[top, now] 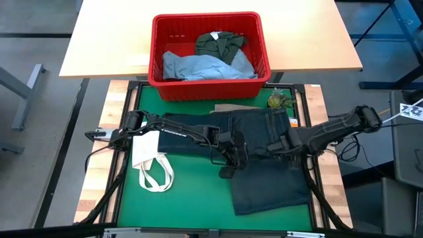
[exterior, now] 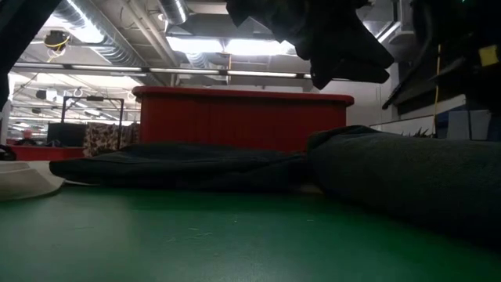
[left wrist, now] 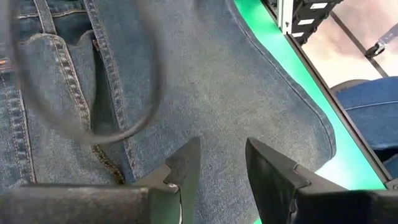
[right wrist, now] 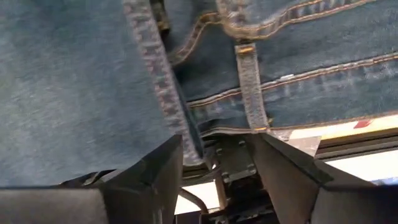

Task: Fold Laundry from Bin
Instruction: Fold the dark blue jeans

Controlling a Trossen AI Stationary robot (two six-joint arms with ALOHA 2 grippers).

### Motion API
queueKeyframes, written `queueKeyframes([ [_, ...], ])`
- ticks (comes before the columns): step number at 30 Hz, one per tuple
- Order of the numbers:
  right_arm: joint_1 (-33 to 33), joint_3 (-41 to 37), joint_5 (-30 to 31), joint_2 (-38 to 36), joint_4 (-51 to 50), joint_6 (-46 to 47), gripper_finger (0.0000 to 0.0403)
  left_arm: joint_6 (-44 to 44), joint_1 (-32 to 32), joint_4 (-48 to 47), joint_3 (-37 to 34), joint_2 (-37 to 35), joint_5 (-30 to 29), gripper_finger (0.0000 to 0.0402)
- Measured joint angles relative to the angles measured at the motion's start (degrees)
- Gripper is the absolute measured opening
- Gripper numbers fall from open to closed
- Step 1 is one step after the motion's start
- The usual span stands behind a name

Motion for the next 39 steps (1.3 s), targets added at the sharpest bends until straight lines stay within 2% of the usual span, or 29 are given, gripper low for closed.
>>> queueKeyframes([
  [3,-3.42,-0.03,-1.88,0.0,0.15,-3.56,0.0202,0.04,0.0,-0.25,0.0,0.0,0.0,0.0122],
  [8,-8.01,-0.03,-9.49,0.02,0.28,-7.94,0.0202,0.06,-0.13,-0.33,0.0,0.0,0.0,0.0122],
  [12,-9.35,-0.04,-7.9,0.27,0.43,-8.31,0.0202,0.08,-0.37,-0.43,-0.02,0.0,0.0,0.0122],
  [20,-9.56,-1.85,-9.47,1.62,3.7,-9.39,0.0201,0.21,-1.13,-1.05,0.0,0.0,0.0,0.0122],
  [32,-9.56,-2.07,-7.64,8.67,3.27,-9.69,0.0171,0.29,-1.74,-1.63,0.0,0.0,0.0,0.0122],
  [39,-9.56,-2.07,-9.88,13.22,3.22,-14.02,0.0167,0.28,-2.15,-1.62,0.0,0.0,-0.02,0.0122],
])
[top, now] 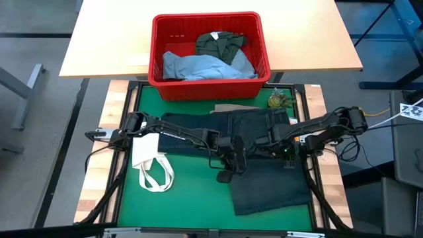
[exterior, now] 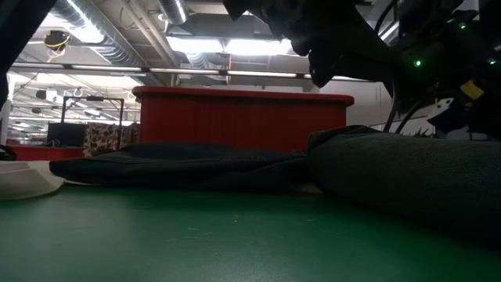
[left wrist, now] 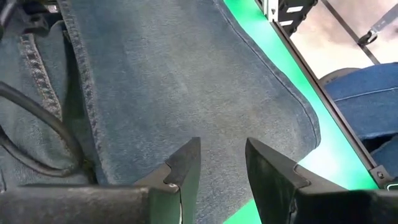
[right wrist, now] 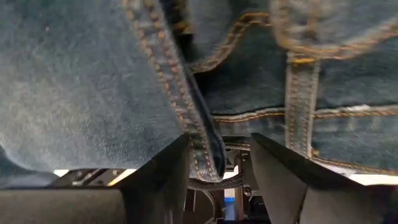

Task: Fold Laundry from Bin
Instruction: Fold the dark blue jeans

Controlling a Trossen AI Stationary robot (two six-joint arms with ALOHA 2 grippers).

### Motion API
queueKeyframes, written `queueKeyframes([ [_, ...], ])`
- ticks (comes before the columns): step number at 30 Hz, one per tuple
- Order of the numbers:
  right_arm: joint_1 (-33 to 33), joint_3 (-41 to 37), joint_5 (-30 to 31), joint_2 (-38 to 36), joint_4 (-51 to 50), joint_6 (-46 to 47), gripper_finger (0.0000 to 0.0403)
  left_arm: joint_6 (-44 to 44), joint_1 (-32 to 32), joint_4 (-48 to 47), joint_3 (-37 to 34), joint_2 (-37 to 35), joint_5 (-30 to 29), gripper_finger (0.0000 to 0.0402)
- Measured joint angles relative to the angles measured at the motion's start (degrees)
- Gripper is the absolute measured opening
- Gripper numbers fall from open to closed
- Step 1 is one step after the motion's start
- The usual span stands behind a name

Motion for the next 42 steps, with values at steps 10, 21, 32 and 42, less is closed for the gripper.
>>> queueKeyframes([
  [10,0.0,0.0,-1.79,1.62,-0.38,-4.15,0.012,-0.02,-0.14,0.02,0.0,0.0,0.02,0.0121],
  [21,0.0,0.58,-1.05,1.62,-1.7,-4.26,0.0026,0.0,-0.03,-3.28,-0.04,-0.83,-5.45,0.0121],
  [32,0.02,8.44,12.87,1.58,-3.61,-4.56,0.0012,-0.04,-0.1,-8.02,-0.04,-5.44,-9.67,0.0121],
  [42,0.0,8.46,13.47,1.6,-3.4,-4.4,0.0038,-0.22,-0.65,-11.12,-0.02,-7.79,-10.51,0.0121],
])
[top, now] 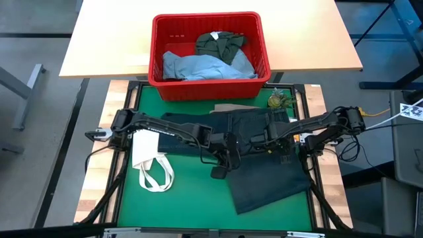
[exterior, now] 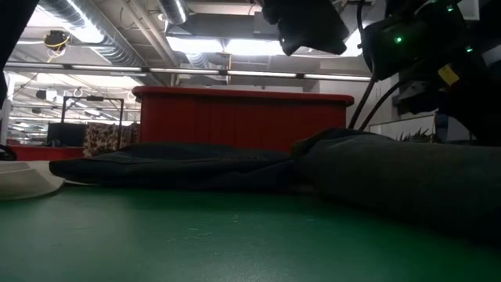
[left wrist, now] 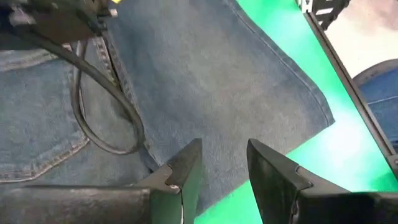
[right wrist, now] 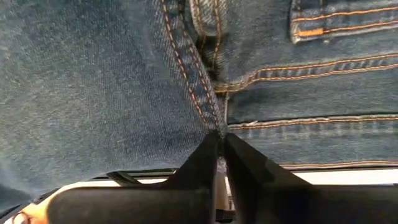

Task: Fold Laundry from Bin
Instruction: Fold the dark blue jeans

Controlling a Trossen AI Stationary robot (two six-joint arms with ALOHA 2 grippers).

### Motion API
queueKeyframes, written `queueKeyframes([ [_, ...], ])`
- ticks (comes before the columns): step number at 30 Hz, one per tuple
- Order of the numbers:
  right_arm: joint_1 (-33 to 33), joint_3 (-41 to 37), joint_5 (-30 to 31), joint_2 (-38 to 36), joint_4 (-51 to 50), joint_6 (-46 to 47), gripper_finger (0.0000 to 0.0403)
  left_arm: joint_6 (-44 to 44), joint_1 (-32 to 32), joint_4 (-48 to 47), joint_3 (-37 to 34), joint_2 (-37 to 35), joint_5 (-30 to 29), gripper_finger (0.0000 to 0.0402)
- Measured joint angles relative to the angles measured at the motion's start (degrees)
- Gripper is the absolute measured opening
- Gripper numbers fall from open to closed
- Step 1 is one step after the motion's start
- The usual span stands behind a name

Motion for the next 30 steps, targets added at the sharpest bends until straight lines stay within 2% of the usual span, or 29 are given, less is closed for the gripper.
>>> queueKeyframes([
  [5,0.0,0.0,-0.06,0.02,0.02,0.66,0.0089,-0.29,-0.04,-2.93,0.02,-1.72,-1.07,0.0121],
  [9,0.0,0.0,3.61,0.04,-0.16,2.93,0.014,-2.92,-0.07,-7.34,0.02,-3.75,-3.63,0.0121],
  [13,0.0,0.22,5.02,0.04,-2.84,3.06,0.0172,-4.67,-0.41,-10.25,0.0,-6.39,-3.42,0.0121],
  [18,0.04,0.24,5.14,-2.21,-3.46,4.44,0.0186,-6.97,-0.44,-15.98,-0.22,-10.89,-3.13,0.0121],
  [22,0.0,0.58,5.19,-6.16,-3.09,4.61,0.0185,-9.88,-0.39,-20.04,-1.97,-14.8,-5.65,0.0121],
  [30,0.0,0.61,5.05,-14.72,-2.34,8.0,0.0184,-19.39,-0.04,-31.29,-12.56,-25.34,-11.25,0.0121],
])
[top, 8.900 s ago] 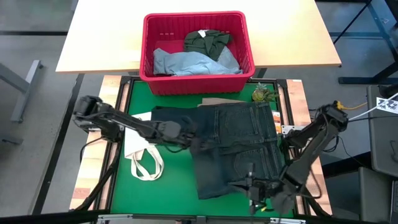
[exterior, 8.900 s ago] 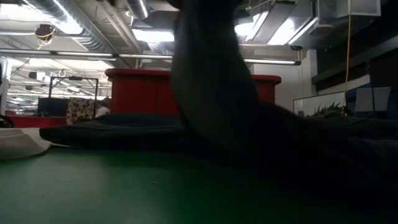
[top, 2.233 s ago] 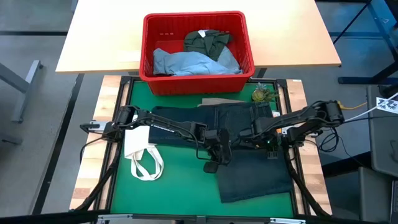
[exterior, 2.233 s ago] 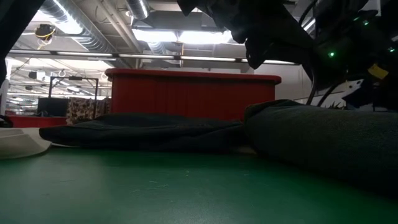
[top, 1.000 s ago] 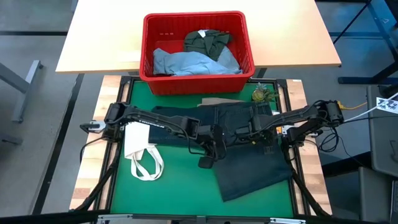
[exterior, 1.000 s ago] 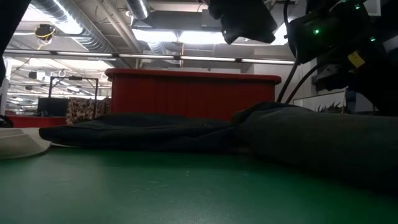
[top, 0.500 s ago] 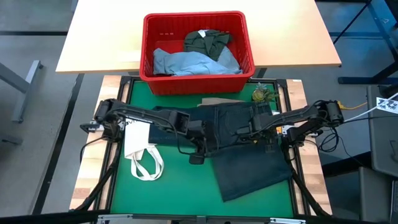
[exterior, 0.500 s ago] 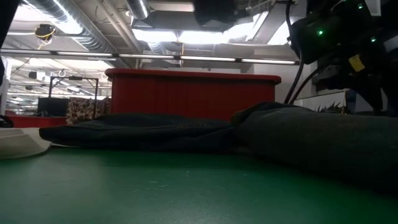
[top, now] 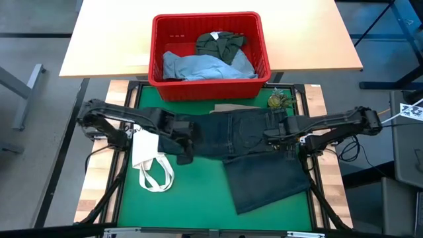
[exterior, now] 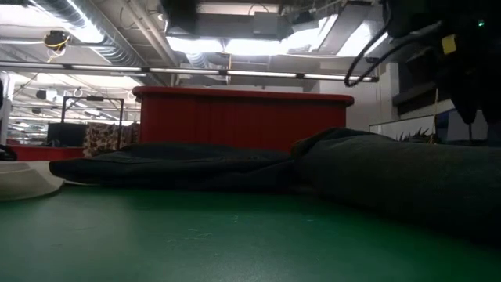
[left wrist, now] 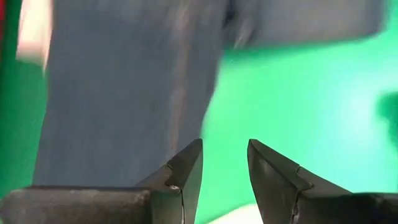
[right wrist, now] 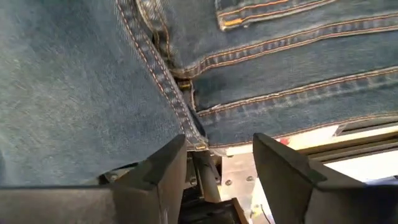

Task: Fold Laundry from Bin
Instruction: Fold the dark blue jeans

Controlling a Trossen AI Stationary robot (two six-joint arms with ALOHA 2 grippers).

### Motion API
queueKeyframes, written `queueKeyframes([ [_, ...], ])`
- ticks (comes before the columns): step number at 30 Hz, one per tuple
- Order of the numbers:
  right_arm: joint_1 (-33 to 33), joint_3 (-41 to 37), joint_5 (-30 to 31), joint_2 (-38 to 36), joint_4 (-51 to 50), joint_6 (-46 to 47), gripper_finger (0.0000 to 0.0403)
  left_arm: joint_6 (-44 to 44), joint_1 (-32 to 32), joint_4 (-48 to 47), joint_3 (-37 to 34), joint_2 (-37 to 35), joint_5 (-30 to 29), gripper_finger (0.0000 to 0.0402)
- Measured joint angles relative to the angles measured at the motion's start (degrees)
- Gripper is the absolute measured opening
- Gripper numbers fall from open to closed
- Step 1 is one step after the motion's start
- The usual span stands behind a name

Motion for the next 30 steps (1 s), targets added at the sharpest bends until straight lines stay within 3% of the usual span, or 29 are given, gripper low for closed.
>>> queueKeyframes([
  [6,0.02,0.0,-0.71,-2.68,1.55,1.09,0.0184,-10.94,1.7,-2.31,-13.19,-14.19,-1.82,0.0121],
  [13,0.02,0.0,-1.09,-2.48,4.57,1.07,0.0184,-22.98,2.41,-0.45,-27.05,-26.85,-10.81,0.0121],
  [20,0.02,0.0,-1.09,-2.48,5.72,1.06,0.0184,-25.8,5.04,-0.22,-34.92,-27.53,-7.89,0.0127],
  [30,0.02,0.0,-1.12,-2.46,5.6,1.04,0.0184,-28.61,13.55,-0.16,-39.96,-24.69,-8.45,0.0199],
])
